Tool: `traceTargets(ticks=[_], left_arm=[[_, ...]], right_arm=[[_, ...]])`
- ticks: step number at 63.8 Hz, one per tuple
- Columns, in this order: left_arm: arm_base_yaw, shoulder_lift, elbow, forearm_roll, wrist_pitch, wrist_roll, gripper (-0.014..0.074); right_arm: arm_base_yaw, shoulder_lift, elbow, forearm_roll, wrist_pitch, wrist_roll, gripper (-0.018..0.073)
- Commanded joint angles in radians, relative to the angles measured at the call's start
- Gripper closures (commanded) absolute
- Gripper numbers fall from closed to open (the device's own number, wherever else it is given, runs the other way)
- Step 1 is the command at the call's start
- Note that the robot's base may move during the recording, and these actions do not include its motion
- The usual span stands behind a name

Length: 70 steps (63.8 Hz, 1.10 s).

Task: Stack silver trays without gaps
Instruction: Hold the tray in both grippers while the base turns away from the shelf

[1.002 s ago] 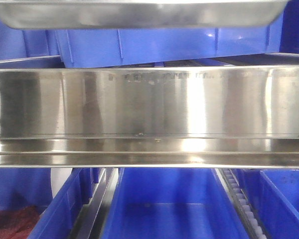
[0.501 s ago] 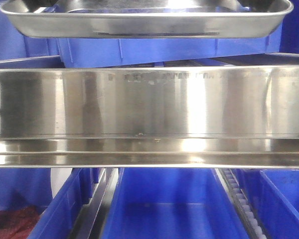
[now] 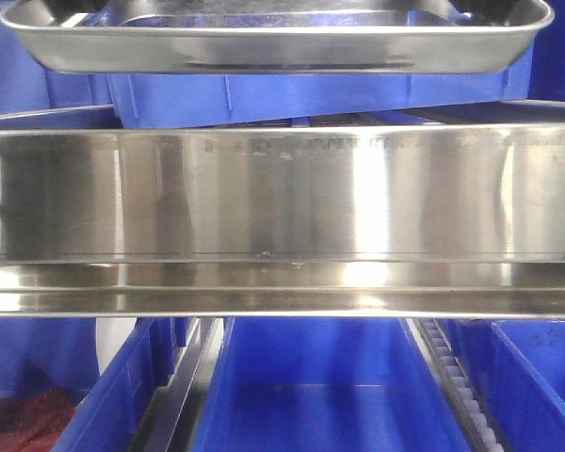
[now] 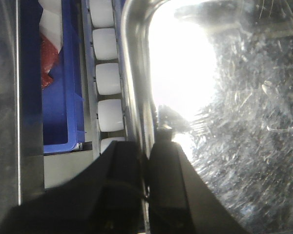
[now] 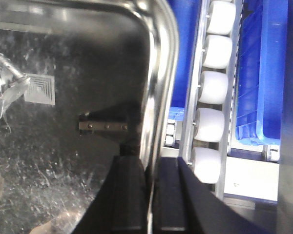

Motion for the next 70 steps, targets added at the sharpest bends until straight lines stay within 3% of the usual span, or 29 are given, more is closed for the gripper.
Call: traceTargets(ticks=[1,70], left_arm=[[-0.01,-0.035,-0.034,0.041,0.073,0.014,0.0639],[-0.01,-0.035,-0.034,0.041,0.073,0.014,0.0639]], right_arm=[[0.0,-0.031,-0.035,-0.061,0.03,-0.025,0.0503],[0.0,-0.031,-0.035,-0.061,0.031,-0.025,0.0503]])
